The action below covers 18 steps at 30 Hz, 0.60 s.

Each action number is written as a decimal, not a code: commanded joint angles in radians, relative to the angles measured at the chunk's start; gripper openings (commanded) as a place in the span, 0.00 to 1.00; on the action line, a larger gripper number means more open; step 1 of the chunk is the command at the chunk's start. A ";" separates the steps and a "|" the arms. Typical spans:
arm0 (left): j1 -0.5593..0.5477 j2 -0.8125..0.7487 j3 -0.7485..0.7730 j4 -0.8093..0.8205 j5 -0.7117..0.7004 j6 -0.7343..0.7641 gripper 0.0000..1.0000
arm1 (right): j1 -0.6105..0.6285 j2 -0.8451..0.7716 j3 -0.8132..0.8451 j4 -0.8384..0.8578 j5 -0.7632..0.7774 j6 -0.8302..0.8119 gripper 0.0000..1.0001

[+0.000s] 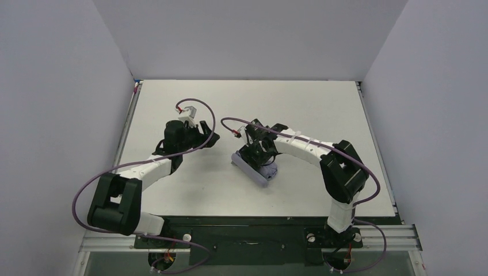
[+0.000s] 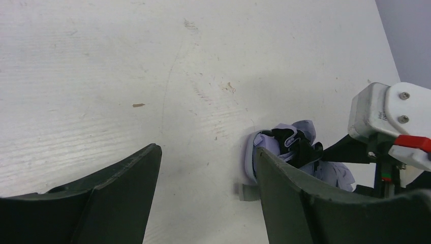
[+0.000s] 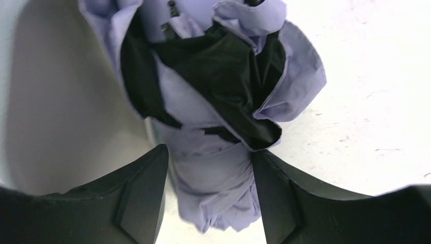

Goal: Open the umbrella

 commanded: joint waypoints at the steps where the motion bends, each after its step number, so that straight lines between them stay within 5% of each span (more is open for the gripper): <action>1: 0.033 -0.060 -0.013 0.013 -0.013 0.003 0.66 | 0.005 0.064 -0.026 0.050 0.133 0.019 0.55; 4: 0.050 -0.087 -0.024 0.015 -0.010 0.004 0.68 | 0.004 0.082 -0.026 0.050 0.148 0.028 0.46; 6: 0.063 -0.110 -0.027 -0.001 -0.010 0.019 0.68 | 0.004 0.081 -0.016 0.048 0.139 0.041 0.31; 8: 0.079 -0.132 -0.030 -0.022 -0.009 0.041 0.68 | 0.001 0.072 0.007 0.044 0.109 0.057 0.04; 9: 0.092 -0.146 -0.034 -0.033 -0.006 0.054 0.68 | -0.004 0.068 0.028 0.043 0.097 0.068 0.01; 18: 0.111 -0.206 -0.011 -0.107 0.017 0.170 0.80 | -0.047 -0.010 0.173 0.033 -0.119 0.127 0.00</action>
